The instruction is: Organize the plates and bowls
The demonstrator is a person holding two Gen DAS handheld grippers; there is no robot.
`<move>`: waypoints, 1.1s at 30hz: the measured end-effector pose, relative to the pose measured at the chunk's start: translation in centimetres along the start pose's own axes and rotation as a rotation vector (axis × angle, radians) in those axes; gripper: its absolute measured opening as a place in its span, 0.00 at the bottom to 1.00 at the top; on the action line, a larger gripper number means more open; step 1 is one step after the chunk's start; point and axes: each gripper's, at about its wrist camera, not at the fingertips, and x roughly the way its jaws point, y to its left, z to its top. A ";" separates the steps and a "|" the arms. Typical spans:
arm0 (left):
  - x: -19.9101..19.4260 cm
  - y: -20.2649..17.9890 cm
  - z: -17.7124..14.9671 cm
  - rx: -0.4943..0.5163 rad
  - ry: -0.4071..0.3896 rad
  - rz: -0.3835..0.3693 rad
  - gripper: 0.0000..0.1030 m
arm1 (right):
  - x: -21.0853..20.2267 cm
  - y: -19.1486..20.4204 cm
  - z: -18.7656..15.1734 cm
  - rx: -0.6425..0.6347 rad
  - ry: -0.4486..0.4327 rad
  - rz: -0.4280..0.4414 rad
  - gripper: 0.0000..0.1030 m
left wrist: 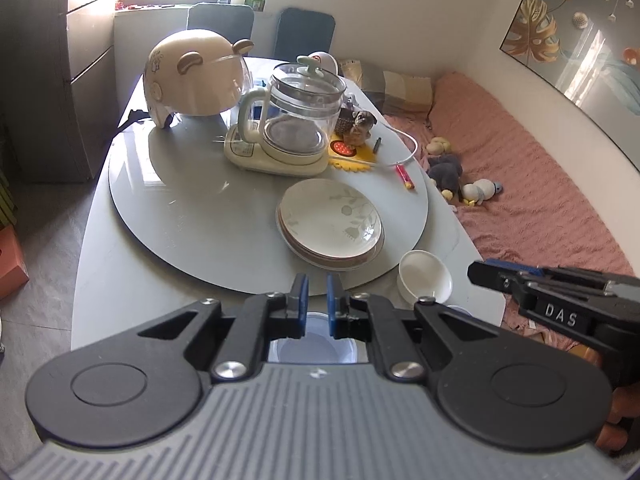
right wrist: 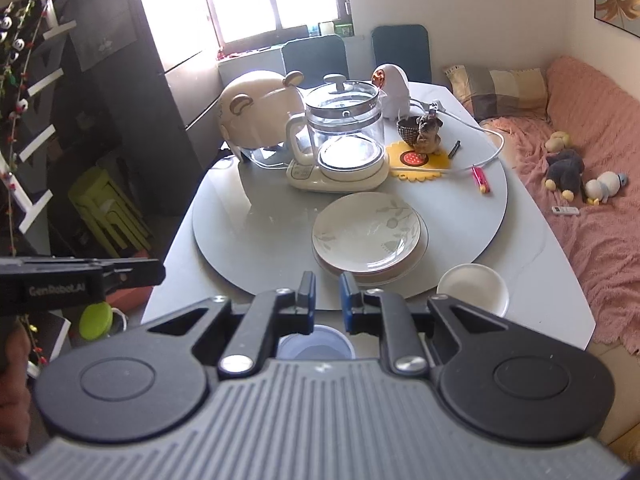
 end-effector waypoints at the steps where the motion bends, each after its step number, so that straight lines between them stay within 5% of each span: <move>1: 0.2 -0.3 0.1 -0.002 -0.003 0.001 0.09 | 0.0 -0.4 0.2 -0.001 -0.008 0.002 0.16; 9: 3.5 -4.5 0.7 -0.079 0.020 0.026 0.09 | 0.2 -4.9 1.1 0.000 0.001 0.009 0.16; 33: 13.3 -19.2 1.1 -0.092 0.125 0.167 0.10 | 2.3 -21.3 1.5 0.035 0.103 0.084 0.16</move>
